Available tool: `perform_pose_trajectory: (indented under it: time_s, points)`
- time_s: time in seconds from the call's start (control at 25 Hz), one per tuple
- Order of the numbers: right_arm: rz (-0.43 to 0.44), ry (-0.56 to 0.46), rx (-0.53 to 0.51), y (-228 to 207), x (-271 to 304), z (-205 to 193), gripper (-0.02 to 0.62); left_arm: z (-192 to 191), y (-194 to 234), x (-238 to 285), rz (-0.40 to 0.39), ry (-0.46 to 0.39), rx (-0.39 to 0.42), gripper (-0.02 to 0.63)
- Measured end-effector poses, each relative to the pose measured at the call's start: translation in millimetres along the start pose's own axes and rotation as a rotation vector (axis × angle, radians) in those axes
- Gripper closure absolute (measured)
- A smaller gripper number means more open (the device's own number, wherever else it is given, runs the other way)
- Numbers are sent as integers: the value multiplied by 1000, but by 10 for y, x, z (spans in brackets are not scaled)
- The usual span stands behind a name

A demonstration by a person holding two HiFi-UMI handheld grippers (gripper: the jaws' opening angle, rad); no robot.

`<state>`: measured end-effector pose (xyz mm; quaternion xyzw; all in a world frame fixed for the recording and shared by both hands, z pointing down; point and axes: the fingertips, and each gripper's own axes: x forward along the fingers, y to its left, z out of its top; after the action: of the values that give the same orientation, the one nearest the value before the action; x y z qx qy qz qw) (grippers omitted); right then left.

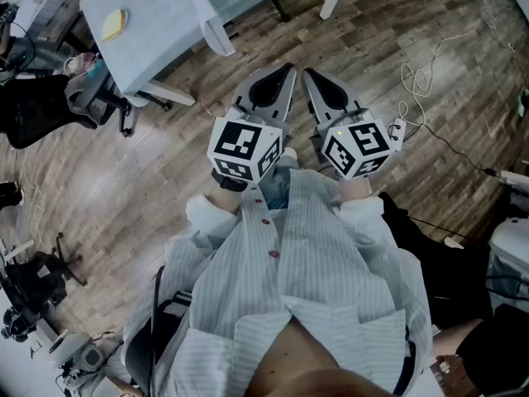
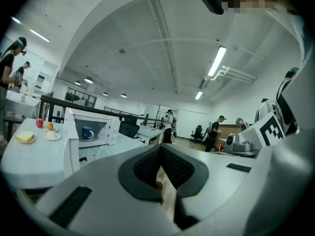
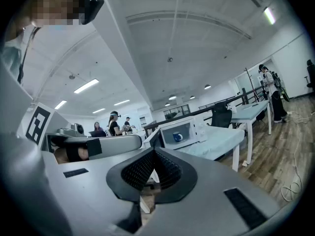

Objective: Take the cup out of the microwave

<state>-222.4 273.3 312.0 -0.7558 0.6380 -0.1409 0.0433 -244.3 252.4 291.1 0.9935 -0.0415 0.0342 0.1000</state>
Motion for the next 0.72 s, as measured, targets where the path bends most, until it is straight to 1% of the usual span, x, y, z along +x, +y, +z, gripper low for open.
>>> perform_pose_trajectory:
  time_s: [0.24, 0.48, 0.72]
  points:
    - [-3, -13, 5, 5, 35, 30, 561, 22, 68, -7, 17, -3, -1, 597]
    - [21, -1, 8, 62, 140, 2, 561, -1, 198, -46, 49, -6, -15, 597]
    - [45, 11, 13, -68, 112, -43, 561, -47, 157, 40, 81, -9, -24, 597]
